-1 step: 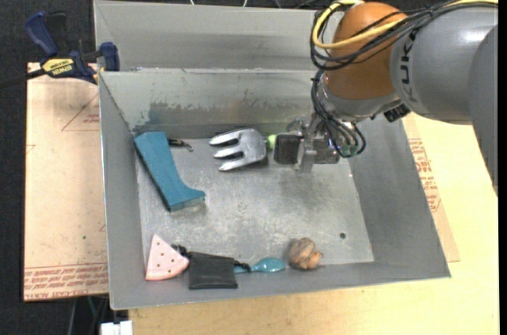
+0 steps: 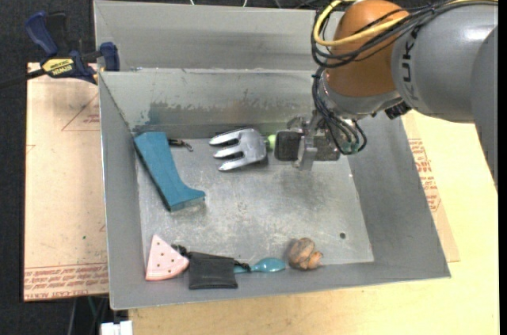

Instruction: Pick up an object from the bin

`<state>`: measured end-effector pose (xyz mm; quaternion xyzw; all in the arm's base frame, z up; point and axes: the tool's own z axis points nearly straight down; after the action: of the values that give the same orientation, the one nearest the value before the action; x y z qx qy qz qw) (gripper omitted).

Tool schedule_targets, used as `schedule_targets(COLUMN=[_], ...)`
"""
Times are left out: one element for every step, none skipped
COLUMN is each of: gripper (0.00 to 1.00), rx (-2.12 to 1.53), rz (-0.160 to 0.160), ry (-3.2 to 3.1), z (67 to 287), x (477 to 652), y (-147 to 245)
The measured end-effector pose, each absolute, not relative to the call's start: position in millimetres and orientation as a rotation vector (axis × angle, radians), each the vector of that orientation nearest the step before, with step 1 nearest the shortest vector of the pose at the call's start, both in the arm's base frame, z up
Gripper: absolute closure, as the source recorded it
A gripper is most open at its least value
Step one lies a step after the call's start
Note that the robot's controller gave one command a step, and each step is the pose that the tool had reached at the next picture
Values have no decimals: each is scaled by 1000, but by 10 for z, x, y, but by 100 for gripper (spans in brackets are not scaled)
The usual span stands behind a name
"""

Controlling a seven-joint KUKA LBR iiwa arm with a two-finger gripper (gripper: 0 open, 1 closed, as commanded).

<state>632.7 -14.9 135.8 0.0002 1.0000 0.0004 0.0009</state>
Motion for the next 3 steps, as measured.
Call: schedule_targets(gripper=[0, 0, 0], rx=[-96, 112, -298], rz=[3, 2, 1], ry=[3138, 3135, 3122], z=[859, 976, 1001], x=[6306, 6283, 6380], y=[623, 842, 1046])
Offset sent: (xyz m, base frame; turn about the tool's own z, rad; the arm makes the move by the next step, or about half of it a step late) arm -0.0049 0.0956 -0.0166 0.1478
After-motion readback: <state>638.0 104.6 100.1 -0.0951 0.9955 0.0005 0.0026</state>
